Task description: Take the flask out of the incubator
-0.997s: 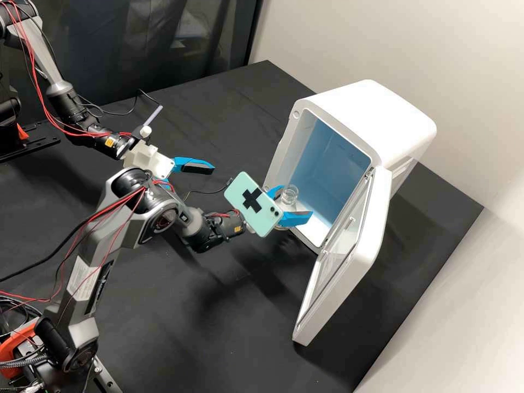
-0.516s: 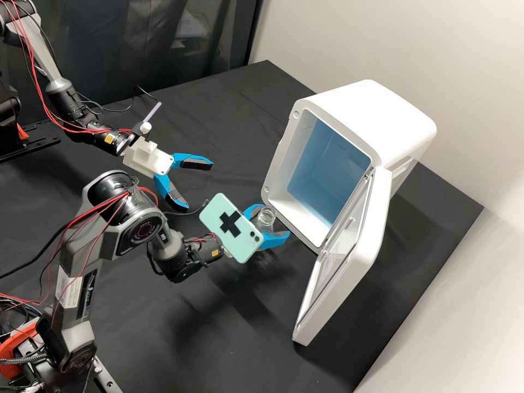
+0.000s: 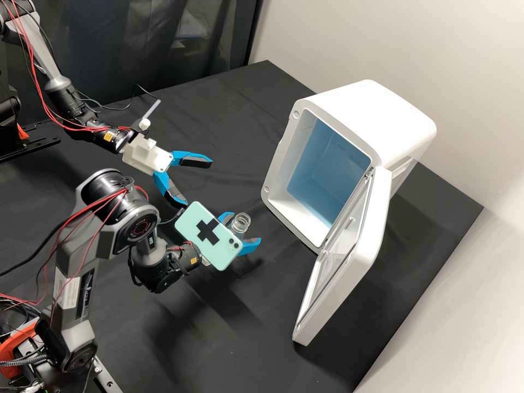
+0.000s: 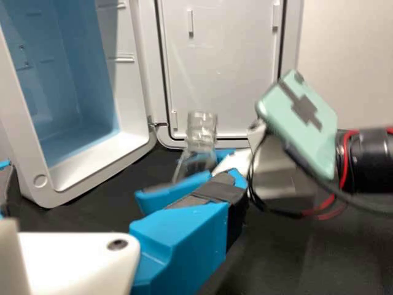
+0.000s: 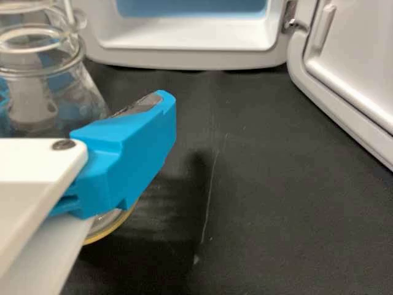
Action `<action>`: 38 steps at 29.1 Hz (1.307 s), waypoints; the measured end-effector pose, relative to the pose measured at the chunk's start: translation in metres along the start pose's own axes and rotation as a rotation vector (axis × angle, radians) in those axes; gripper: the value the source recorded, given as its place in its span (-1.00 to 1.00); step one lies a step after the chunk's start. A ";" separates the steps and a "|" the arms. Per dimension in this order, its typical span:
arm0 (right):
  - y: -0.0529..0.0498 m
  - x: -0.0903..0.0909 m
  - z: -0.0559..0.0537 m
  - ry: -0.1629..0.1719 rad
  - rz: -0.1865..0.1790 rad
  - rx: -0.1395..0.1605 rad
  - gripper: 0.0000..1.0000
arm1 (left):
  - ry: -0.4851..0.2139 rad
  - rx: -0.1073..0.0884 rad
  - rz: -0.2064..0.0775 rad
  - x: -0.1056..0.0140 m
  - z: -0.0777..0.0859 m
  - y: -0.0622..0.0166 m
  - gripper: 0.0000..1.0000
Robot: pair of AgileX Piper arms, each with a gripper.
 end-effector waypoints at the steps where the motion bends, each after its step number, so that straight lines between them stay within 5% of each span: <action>1: -0.002 0.002 0.003 -0.016 0.000 -0.005 -1.00 | 0.001 0.000 0.000 0.000 -0.001 0.0001 1.00; 6: -0.002 0.017 0.013 -0.067 0.053 -0.031 -1.00 | 0.001 0.000 0.000 0.000 -0.001 0.0001 1.00; 16: 0.018 0.043 0.037 -0.159 0.192 -0.057 -1.00 | 0.001 0.000 0.000 0.000 -0.001 0.0001 1.00; 17: 0.019 0.045 0.038 -0.162 0.197 -0.062 1.00 | 0.001 0.000 0.000 0.000 -0.001 0.0001 1.00; 28: 0.023 0.048 0.043 -0.197 0.219 -0.075 1.00 | -0.014 0.001 0.004 -0.001 0.005 0.0014 1.00; 38: 0.019 0.049 0.044 -0.249 0.194 -0.089 1.00 | -0.012 0.015 0.005 -0.001 0.005 0.0013 1.00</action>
